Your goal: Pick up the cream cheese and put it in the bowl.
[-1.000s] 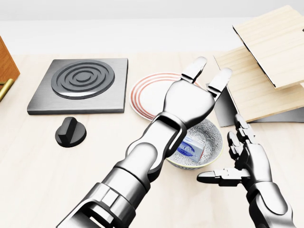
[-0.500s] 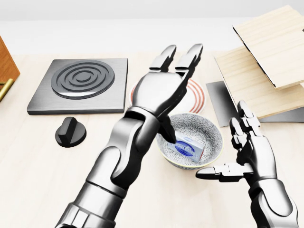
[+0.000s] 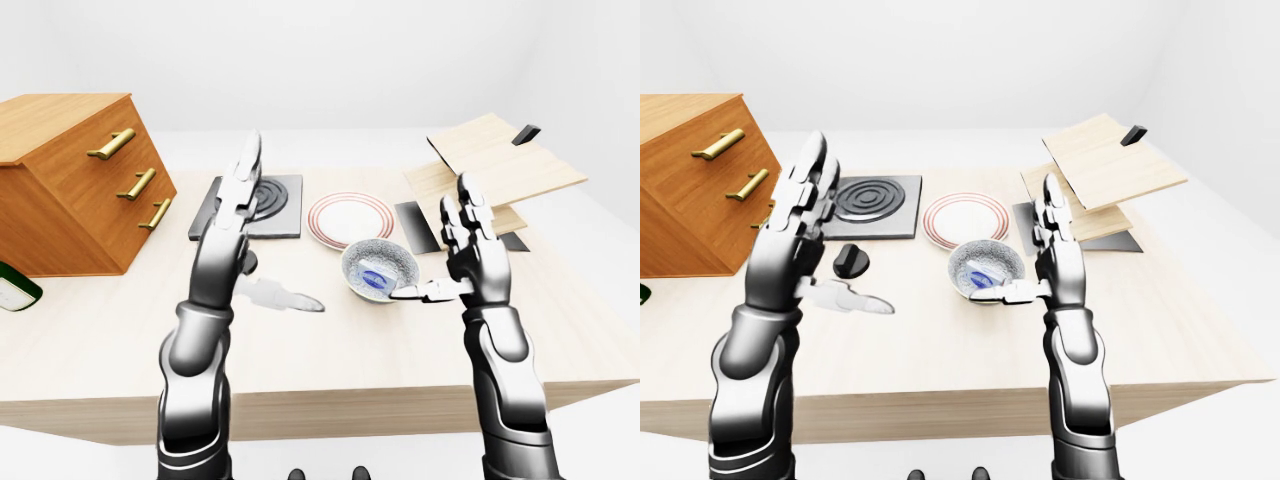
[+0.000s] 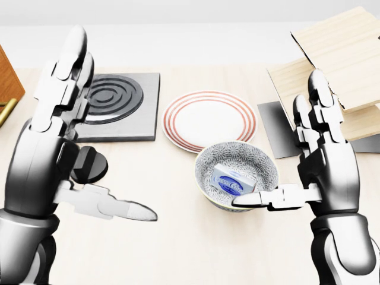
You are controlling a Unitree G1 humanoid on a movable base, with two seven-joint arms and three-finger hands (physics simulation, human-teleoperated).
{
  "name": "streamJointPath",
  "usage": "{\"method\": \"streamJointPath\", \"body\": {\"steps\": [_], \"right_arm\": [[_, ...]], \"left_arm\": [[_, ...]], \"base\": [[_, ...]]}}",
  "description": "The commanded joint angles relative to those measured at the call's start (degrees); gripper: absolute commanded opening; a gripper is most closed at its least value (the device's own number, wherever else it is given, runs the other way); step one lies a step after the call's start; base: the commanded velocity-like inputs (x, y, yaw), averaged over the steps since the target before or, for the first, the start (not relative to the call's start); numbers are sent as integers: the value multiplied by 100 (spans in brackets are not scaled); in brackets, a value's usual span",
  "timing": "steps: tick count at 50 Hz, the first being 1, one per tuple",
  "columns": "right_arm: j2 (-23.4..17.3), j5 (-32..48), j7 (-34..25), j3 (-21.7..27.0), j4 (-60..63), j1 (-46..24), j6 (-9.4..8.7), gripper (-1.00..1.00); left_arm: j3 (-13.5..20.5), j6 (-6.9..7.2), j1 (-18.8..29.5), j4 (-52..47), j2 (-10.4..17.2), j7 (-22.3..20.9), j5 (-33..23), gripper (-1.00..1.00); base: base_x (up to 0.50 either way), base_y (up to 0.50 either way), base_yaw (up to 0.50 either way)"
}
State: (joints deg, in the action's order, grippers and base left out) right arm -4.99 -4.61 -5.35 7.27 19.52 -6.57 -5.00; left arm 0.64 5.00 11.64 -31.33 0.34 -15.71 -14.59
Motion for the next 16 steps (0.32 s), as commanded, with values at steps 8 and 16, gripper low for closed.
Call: {"method": "streamJointPath", "body": {"steps": [8,16], "right_arm": [[215,328,63,-247,1725,289,0,100],[236,390,53,-289,1658,270,0,100]], "left_arm": [[540,0,-1331,-1479,253,-358,2597,100],[489,0,-1430,-1416,248,-363,2531,100]], "base": [[0,0,0],[0,0,0]]}}
